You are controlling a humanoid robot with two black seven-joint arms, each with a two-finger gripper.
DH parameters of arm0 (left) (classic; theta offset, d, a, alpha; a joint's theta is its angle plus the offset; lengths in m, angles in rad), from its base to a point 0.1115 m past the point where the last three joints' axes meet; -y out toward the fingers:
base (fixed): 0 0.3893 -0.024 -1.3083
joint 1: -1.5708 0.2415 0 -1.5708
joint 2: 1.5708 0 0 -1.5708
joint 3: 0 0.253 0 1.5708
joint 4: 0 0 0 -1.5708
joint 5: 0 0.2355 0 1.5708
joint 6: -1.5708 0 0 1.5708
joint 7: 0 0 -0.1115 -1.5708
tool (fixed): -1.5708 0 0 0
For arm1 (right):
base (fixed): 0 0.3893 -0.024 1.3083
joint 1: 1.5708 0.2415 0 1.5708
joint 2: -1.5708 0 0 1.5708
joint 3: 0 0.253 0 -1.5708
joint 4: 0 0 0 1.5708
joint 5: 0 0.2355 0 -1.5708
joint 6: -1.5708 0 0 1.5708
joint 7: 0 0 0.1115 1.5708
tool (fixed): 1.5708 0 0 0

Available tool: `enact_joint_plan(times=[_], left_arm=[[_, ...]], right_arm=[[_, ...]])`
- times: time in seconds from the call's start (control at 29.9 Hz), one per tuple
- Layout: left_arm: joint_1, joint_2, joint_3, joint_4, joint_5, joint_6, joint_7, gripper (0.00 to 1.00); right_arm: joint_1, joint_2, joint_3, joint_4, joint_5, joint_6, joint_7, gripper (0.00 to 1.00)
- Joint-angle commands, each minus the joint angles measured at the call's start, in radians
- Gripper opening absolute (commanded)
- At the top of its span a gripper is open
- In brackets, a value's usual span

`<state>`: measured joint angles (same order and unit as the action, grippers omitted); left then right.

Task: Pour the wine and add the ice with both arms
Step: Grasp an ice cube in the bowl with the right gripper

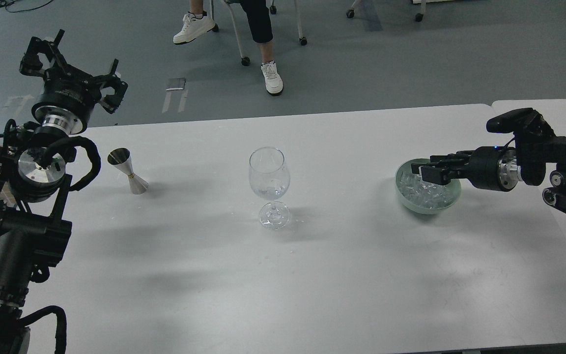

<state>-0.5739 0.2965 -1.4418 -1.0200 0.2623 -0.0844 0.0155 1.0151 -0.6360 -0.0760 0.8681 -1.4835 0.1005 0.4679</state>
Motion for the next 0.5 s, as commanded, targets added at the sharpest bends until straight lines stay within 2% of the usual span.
enact_joint_plan(times=[0.0,0.07,0.2,0.47], left_arm=[[0.0,0.0,-0.002,0.0,-0.001,0.0,0.0,0.96],[0.0,-0.004,-0.002,0.0,-0.001,0.0,0.0,0.96],[0.0,-0.004,-0.002,0.0,-0.003,0.0,0.0,0.96],[0.012,-0.004,-0.006,0.0,-0.008,0.0,0.0,0.96]], right_arm=[[-0.006,-0.01,-0.001,-0.001,-0.007,-0.007,0.002,0.62],[-0.007,-0.013,-0.001,-0.001,-0.007,-0.007,0.002,0.67],[-0.01,-0.019,-0.001,0.0,-0.007,-0.007,0.003,0.69],[-0.03,-0.014,-0.001,-0.008,-0.009,-0.008,0.0,0.63]])
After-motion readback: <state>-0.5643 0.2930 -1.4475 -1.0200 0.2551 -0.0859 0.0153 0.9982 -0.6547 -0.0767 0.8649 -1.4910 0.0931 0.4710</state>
